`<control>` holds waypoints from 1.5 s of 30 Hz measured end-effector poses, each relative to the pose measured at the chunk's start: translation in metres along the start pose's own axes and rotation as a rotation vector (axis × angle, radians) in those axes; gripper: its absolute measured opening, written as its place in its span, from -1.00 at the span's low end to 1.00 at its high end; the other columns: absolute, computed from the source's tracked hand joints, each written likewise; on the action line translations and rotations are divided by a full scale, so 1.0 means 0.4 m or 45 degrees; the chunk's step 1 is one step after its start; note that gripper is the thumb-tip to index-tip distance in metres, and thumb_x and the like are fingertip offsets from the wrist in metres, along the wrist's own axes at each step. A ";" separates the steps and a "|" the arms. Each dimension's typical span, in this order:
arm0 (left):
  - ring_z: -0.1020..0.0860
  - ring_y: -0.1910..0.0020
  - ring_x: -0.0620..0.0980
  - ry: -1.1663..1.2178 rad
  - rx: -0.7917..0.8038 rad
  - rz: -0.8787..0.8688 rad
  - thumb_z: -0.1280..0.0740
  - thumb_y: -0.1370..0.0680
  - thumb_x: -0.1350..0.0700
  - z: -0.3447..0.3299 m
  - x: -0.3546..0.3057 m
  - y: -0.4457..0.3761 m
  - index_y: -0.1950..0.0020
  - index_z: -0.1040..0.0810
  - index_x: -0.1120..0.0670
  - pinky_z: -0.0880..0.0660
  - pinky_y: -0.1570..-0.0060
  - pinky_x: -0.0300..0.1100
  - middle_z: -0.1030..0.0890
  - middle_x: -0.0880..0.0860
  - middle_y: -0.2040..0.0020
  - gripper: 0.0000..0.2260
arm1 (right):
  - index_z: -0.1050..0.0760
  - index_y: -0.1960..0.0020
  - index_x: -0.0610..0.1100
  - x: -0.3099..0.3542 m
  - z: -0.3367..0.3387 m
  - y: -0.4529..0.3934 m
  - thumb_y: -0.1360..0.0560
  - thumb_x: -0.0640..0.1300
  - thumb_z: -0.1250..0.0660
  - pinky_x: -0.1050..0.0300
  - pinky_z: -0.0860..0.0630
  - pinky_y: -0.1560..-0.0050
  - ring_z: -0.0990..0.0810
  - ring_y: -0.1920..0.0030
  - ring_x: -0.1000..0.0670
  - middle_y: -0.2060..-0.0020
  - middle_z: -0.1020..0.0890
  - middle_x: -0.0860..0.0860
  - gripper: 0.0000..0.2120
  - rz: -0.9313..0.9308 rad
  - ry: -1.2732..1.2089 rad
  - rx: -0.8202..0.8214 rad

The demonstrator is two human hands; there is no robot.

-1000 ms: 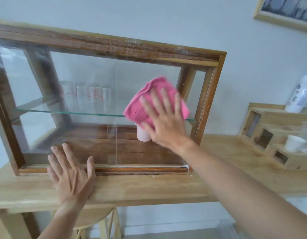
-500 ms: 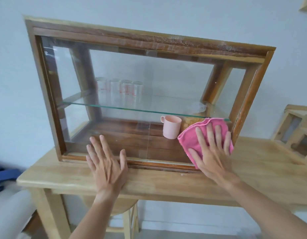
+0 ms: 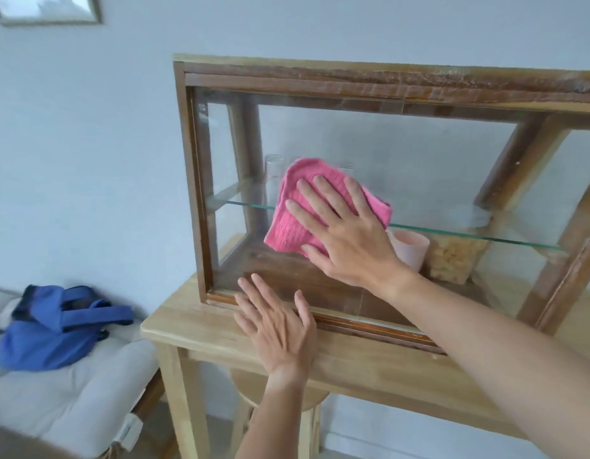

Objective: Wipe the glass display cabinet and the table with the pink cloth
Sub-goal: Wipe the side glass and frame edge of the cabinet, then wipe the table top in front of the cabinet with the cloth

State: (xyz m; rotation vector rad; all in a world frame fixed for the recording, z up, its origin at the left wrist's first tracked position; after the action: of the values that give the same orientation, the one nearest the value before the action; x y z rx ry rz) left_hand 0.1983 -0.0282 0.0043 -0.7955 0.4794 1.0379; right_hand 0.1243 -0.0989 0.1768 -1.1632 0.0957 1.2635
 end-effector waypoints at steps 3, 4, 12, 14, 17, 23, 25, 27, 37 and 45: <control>-0.09 -0.57 0.26 0.006 0.038 0.009 0.03 -0.58 -0.21 -0.002 0.000 -0.001 -0.60 0.01 0.23 -0.11 -0.51 0.20 -0.05 0.27 -0.60 -0.27 | -0.11 -0.65 -0.04 0.112 -0.064 -0.012 -0.60 0.19 -0.24 -0.21 0.18 -0.62 0.00 -0.65 -0.13 -0.65 -0.08 -0.09 -0.28 0.300 0.015 0.093; -0.11 -0.56 0.27 0.004 0.052 0.025 0.02 -0.57 -0.20 -0.003 0.000 -0.002 -0.59 -0.03 0.26 -0.11 -0.51 0.21 -0.08 0.30 -0.59 -0.27 | -0.13 -0.65 -0.05 0.141 -0.079 -0.019 -0.60 0.19 -0.25 -0.20 0.18 -0.62 -0.01 -0.65 -0.13 -0.64 -0.10 -0.09 -0.29 0.381 0.022 0.113; -0.25 -0.51 0.29 -0.040 0.042 0.012 -0.05 -0.58 -0.15 -0.004 0.003 -0.008 -0.60 -0.05 0.25 -0.26 -0.41 0.24 -0.22 0.30 -0.55 -0.30 | -0.08 -0.66 -0.02 0.065 0.025 -0.315 -0.64 0.26 -0.11 -0.25 0.19 -0.60 0.01 -0.64 -0.17 -0.65 -0.09 -0.13 -0.31 0.060 0.063 -0.045; -0.27 -0.50 0.27 -0.039 0.036 0.016 -0.07 -0.58 -0.10 0.001 0.007 -0.008 -0.60 -0.06 0.24 -0.30 -0.38 0.24 -0.24 0.28 -0.55 -0.32 | -0.06 -0.66 -0.03 0.068 0.022 -0.316 -0.65 0.26 -0.10 -0.26 0.19 -0.60 0.03 -0.65 -0.18 -0.65 -0.07 -0.14 -0.32 0.116 0.068 -0.018; -0.27 -0.51 0.25 -0.029 0.038 0.015 -0.06 -0.57 -0.07 0.008 0.009 -0.008 -0.60 -0.04 0.22 -0.30 -0.38 0.24 -0.23 0.26 -0.56 -0.34 | -0.05 -0.67 -0.01 0.056 0.011 -0.229 -0.65 0.28 -0.08 -0.27 0.21 -0.60 0.04 -0.65 -0.17 -0.65 -0.05 -0.12 -0.31 0.159 0.076 0.026; -0.24 -0.51 0.27 -0.048 0.008 -0.017 -0.06 -0.56 -0.12 0.007 0.011 -0.007 -0.60 -0.04 0.25 -0.29 -0.39 0.25 -0.22 0.30 -0.55 -0.30 | -0.08 -0.66 0.04 -0.025 -0.015 0.079 -0.55 0.34 -0.20 -0.32 0.23 -0.58 0.06 -0.64 -0.13 -0.64 -0.05 -0.07 -0.21 0.073 0.108 0.124; -0.22 -0.52 0.29 -0.061 0.001 -0.034 -0.04 -0.55 -0.12 0.007 0.011 -0.004 -0.60 -0.01 0.26 -0.27 -0.41 0.25 -0.20 0.31 -0.55 -0.28 | -0.09 -0.66 0.05 -0.064 -0.021 0.178 -0.46 0.36 -0.29 -0.33 0.24 -0.57 0.08 -0.64 -0.09 -0.64 -0.04 -0.05 -0.11 0.035 0.129 0.173; -0.21 -0.52 0.30 -0.073 0.004 -0.039 -0.02 -0.54 -0.12 0.008 0.009 -0.003 -0.59 0.01 0.27 -0.25 -0.42 0.25 -0.17 0.33 -0.56 -0.28 | -0.07 -0.66 0.06 -0.109 -0.022 0.263 -0.46 0.33 -0.32 -0.33 0.21 -0.58 0.09 -0.64 -0.08 -0.63 -0.05 -0.05 -0.12 0.001 0.155 0.206; -0.12 -0.55 0.31 -0.064 0.021 -0.041 0.04 -0.54 -0.13 0.014 0.001 0.005 -0.60 0.09 0.27 -0.16 -0.47 0.24 -0.08 0.34 -0.57 -0.26 | -0.11 -0.64 0.03 -0.296 0.017 0.651 -0.53 0.10 -0.20 -0.26 0.05 -0.60 0.00 -0.65 -0.10 -0.61 -0.18 -0.06 -0.29 0.041 0.087 0.347; -0.07 -0.56 0.30 -0.063 0.037 -0.047 -0.11 -0.60 -0.06 0.010 0.001 0.004 -0.60 0.12 0.27 -0.10 -0.49 0.24 -0.03 0.34 -0.58 -0.29 | -0.20 -0.63 -0.04 -0.252 0.003 0.752 -0.59 0.12 -0.17 -0.23 -0.04 -0.58 -0.13 -0.63 -0.13 -0.62 -0.19 -0.06 -0.36 0.114 -0.002 0.570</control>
State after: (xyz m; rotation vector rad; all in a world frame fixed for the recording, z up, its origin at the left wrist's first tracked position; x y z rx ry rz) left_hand 0.1971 -0.0245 0.0059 -0.7485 0.4355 1.0116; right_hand -0.1459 -0.2107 0.0534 -0.7770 0.4121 1.2405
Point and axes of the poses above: each hand's wrist, its own y-axis away from the middle knuckle, its own z-axis out of the back of the hand, x = y × z, the point moved 7 cm from there along -y, towards the middle knuckle
